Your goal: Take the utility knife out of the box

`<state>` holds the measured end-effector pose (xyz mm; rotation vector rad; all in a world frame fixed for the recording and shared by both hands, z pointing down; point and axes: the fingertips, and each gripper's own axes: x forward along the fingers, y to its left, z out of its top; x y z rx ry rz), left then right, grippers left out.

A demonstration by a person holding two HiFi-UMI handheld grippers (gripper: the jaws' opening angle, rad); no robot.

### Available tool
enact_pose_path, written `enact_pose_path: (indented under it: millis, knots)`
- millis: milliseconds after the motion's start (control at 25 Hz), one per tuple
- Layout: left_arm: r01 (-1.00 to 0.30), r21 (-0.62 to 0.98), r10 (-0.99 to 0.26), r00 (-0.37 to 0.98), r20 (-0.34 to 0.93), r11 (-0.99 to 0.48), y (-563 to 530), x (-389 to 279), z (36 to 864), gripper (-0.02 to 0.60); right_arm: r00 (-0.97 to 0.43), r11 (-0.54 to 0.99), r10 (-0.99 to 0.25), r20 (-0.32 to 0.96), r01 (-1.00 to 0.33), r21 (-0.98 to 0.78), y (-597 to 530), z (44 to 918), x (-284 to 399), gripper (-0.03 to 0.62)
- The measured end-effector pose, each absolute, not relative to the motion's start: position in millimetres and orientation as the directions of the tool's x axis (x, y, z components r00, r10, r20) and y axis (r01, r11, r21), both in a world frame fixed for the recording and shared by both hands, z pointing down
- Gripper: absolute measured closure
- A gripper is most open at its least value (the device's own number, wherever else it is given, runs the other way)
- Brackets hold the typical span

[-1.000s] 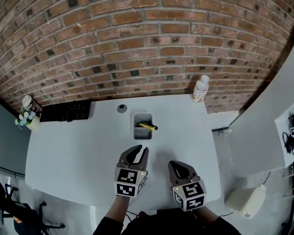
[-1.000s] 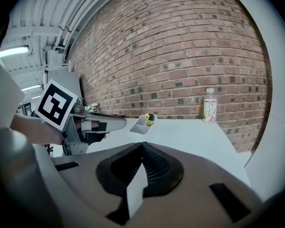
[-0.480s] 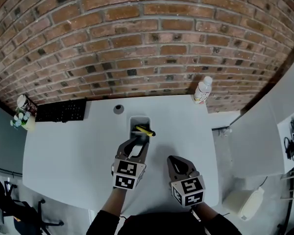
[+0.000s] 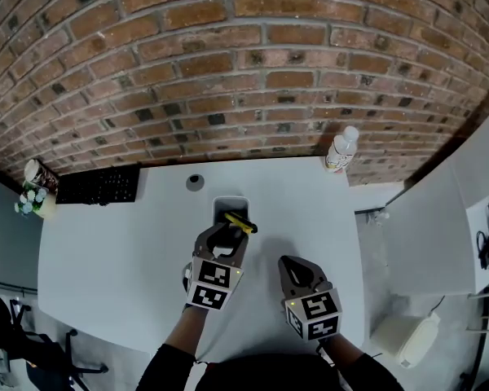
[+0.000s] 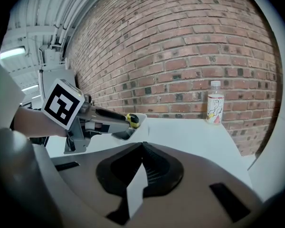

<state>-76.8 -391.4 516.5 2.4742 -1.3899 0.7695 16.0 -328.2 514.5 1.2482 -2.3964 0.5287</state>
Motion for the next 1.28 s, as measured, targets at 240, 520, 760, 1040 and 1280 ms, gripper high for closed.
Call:
enact_pose_path:
  millis: [240,520,760,1040,1280]
  knots:
    - [-0.806,-0.108,-0.706,0.435,0.559,-0.583,-403.9,-72.2,522.9,0.414,-0.531,0.538,-0.677,0.509,-0.830,-0.151,-335.9,519.9,16.7,0.586]
    - [-0.780,-0.115,-0.682,0.453,0.574,-0.615,-412.7,-67.0,526.5,0.414,-0.528,0.535,-0.670,0.521,-0.831,-0.154,-339.7,526.1,16.7,0.586]
    - [-0.753,-0.127,-0.656,0.462,0.597,-0.646,-419.8,-62.0,530.7,0.414,-0.527,0.532,-0.666,0.529,-0.832,-0.159,-340.1,529.8,14.4,0.586]
    - [-0.723,-0.156,-0.642,0.467,0.608,-0.673,-425.8,-51.7,533.8,0.433,-0.515,0.517,-0.670,0.535,-0.841,-0.161,-340.7,532.2,17.3,0.586]
    - [-0.733,-0.165,-0.657,0.457,0.599,-0.660,-432.9,-50.9,532.1,0.443,-0.504,0.503,-0.671,0.543,-0.848,-0.165,-341.0,536.1,21.7,0.586]
